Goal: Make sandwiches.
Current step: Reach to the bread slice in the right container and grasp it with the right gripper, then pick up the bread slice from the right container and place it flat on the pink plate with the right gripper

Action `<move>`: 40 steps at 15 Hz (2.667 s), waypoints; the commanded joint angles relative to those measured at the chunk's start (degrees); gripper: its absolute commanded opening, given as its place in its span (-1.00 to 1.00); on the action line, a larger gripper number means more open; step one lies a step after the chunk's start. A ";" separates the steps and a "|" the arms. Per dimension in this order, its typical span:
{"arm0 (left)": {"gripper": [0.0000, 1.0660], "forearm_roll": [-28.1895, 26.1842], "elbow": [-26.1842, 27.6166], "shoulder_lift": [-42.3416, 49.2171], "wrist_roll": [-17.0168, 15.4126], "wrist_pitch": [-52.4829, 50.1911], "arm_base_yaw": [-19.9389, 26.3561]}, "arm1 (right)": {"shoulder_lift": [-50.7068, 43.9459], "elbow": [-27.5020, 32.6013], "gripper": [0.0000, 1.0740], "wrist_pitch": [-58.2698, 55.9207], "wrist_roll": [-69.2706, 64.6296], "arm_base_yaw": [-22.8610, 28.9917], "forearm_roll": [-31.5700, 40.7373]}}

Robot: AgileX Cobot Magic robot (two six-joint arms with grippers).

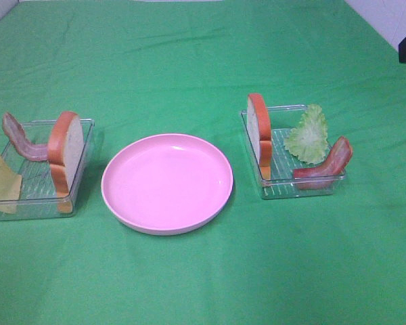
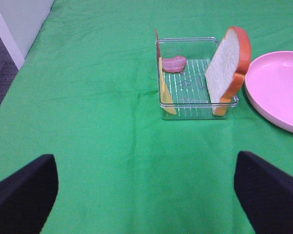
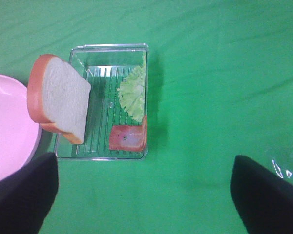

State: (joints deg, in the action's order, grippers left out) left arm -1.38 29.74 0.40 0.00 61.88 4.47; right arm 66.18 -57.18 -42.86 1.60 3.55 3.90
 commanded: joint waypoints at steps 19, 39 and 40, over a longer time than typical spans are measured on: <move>0.71 0.11 0.00 0.52 0.00 -0.23 0.11 | 48.70 -44.81 0.71 -26.87 -17.07 25.84 -11.75; 0.71 0.11 0.00 0.11 0.00 -0.23 0.11 | 56.72 -51.17 -1.00 -32.49 -15.36 25.78 -17.02; 0.71 0.11 0.00 0.11 0.00 -0.23 0.11 | 54.43 -51.17 -1.00 -33.40 -14.04 25.84 -16.96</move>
State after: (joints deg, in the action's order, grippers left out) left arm -1.38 29.74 0.40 0.00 61.88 4.47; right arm 121.93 -108.17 -69.50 -13.64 29.28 -13.18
